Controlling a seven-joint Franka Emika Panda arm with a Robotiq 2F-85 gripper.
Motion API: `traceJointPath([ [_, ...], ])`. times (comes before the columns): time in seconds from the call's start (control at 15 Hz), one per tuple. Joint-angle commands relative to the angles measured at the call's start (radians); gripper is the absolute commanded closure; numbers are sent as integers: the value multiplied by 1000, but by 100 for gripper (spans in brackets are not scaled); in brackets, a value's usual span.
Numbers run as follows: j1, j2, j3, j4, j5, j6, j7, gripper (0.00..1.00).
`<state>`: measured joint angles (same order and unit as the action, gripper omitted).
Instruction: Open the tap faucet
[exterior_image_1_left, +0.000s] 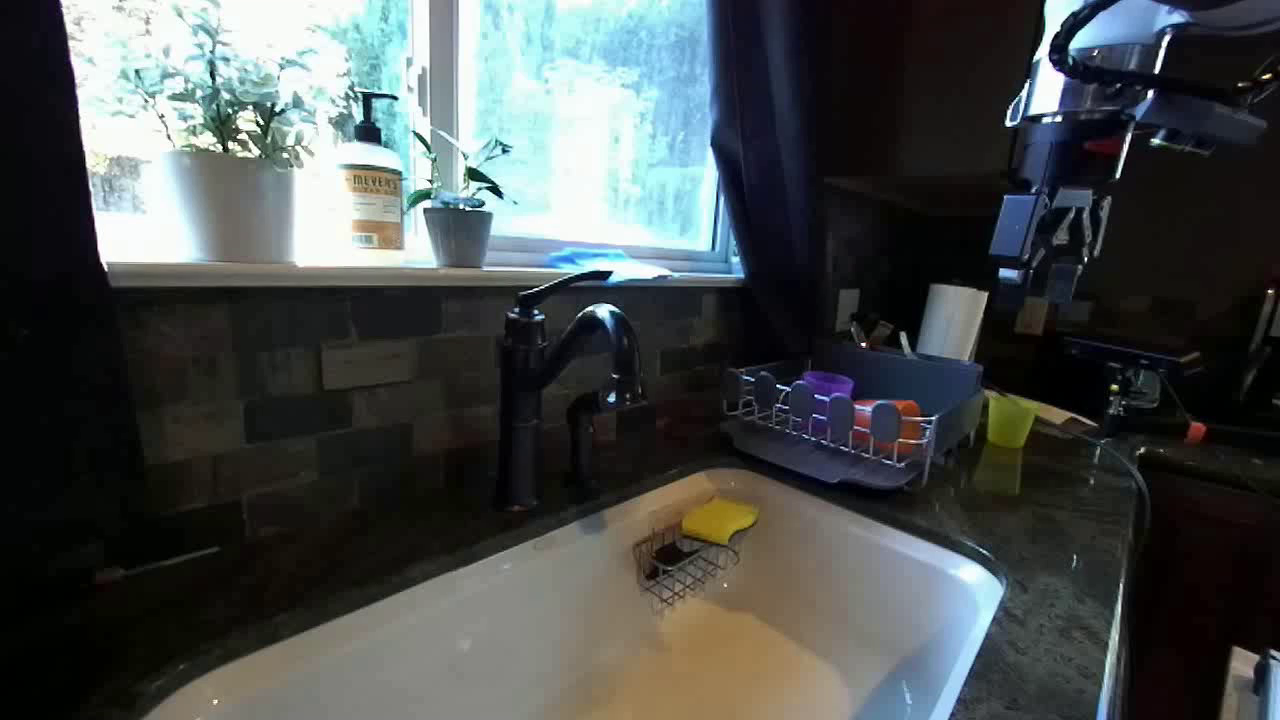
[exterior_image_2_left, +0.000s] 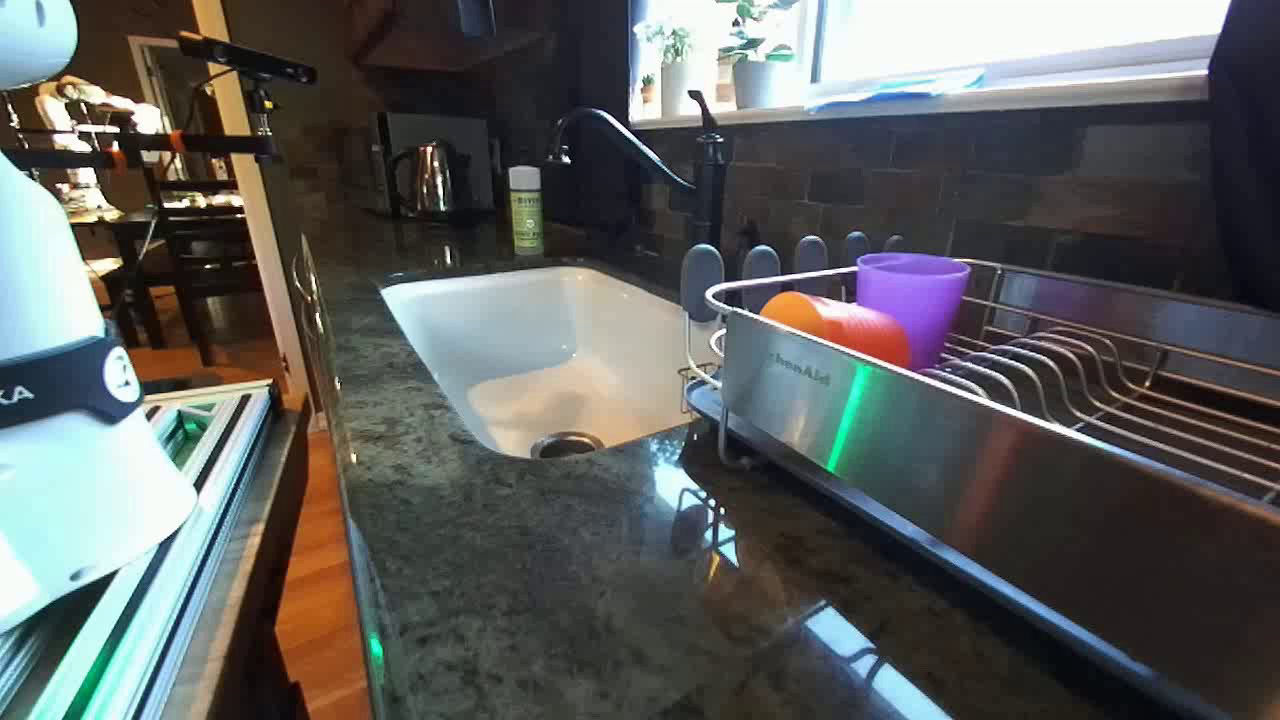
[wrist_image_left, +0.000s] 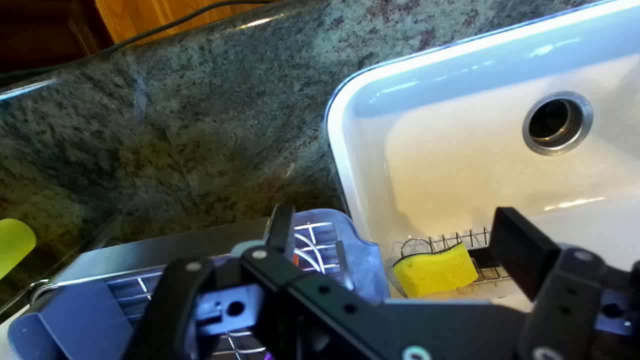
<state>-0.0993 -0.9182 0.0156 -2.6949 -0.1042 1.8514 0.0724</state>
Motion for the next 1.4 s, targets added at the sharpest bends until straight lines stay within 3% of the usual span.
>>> traceJointPath([
  [0.0, 8, 1, -6, 2, -5, -3, 5, 0],
  [0.33, 9, 21, -3, 9, 13, 27, 28, 0],
  [0.73, 86, 318, 18, 161, 145, 247, 52, 0],
  [1.13, 183, 639, 56, 470, 257, 277, 33, 0],
  [1.27, 176, 671, 66, 548, 232, 256, 53, 0],
  [1.33, 176, 617, 65, 458, 225, 297, 39, 0],
])
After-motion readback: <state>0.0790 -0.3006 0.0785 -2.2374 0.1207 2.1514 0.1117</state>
